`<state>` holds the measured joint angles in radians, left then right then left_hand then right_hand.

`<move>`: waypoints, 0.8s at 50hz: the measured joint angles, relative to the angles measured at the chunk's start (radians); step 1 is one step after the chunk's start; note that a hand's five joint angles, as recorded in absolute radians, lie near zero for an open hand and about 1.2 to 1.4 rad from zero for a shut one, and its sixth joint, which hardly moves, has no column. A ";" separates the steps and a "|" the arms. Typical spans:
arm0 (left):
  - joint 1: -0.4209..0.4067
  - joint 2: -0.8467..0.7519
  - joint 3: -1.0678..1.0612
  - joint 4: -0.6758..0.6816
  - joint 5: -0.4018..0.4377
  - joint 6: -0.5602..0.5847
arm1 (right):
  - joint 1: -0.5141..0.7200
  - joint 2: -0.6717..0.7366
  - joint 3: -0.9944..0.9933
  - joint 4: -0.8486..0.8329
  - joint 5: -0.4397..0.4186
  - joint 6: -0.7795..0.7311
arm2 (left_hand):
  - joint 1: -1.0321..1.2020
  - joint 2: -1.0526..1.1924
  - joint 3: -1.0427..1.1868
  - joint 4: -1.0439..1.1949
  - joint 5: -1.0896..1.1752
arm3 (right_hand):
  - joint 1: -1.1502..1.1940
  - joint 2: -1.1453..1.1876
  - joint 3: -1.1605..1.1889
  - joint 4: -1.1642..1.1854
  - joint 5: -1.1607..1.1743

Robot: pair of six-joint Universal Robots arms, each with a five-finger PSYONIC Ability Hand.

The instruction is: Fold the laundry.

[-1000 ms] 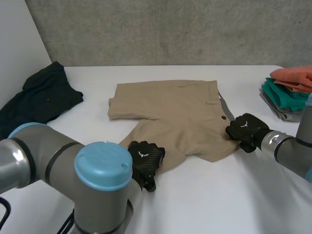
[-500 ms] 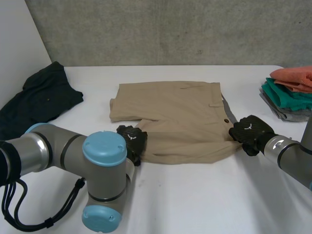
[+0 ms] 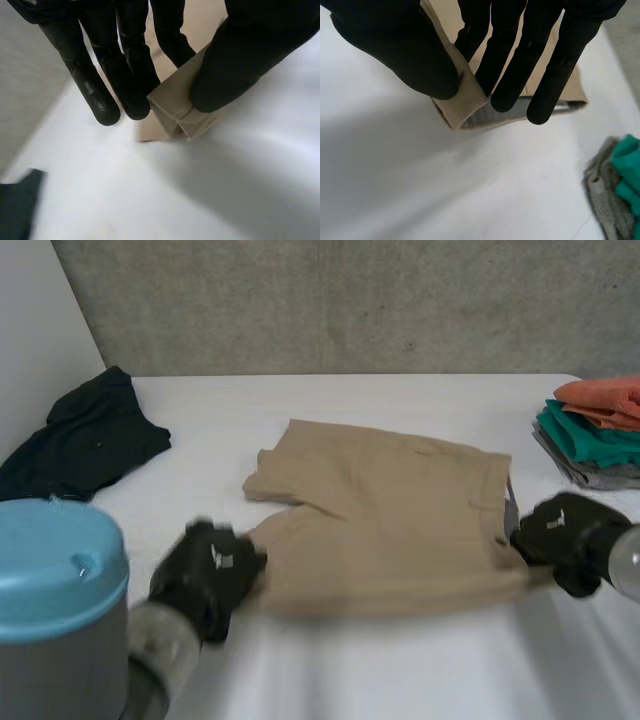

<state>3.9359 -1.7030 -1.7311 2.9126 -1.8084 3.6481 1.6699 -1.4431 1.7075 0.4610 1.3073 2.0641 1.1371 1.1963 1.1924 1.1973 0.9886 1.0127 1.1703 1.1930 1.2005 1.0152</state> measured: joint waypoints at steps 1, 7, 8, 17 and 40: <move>-0.011 0.007 -0.001 -0.040 0.012 0.000 | -0.001 -0.007 0.010 0.018 0.000 -0.029 | 0.000 0.000 0.000 0.001 0.003 | 0.002 0.000 0.001 0.000 0.000; -0.072 -0.031 0.055 -0.219 0.118 -0.001 | -0.003 0.004 0.051 0.085 0.002 -0.164 | 0.000 0.002 0.001 0.002 0.003 | 0.064 0.006 0.002 0.000 0.009; -0.072 -0.051 0.074 -0.215 0.124 -0.001 | -0.002 0.023 0.043 0.079 0.002 -0.153 | 0.000 0.002 0.001 0.002 0.003 | 0.064 0.006 0.002 0.000 0.009; 0.021 -0.324 0.390 0.004 0.058 0.006 | 0.032 0.211 -0.145 -0.100 0.033 0.139 | 0.005 0.002 0.001 0.002 0.012 | 0.087 0.006 0.002 0.000 0.019; 0.179 -0.905 0.846 0.918 0.092 0.425 | 0.177 0.713 -0.577 -0.851 0.297 0.276 | -0.446 -0.422 -0.417 -0.423 -0.404 | -0.330 -0.525 -0.508 -0.510 -0.474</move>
<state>4.1147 -2.6079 -0.8853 3.8303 -1.7168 4.0727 1.8464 -0.7302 1.1305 -0.3900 1.6044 2.3405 0.6910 0.7744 0.7752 0.7745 0.5844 0.6828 0.6451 0.6854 0.6909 0.5412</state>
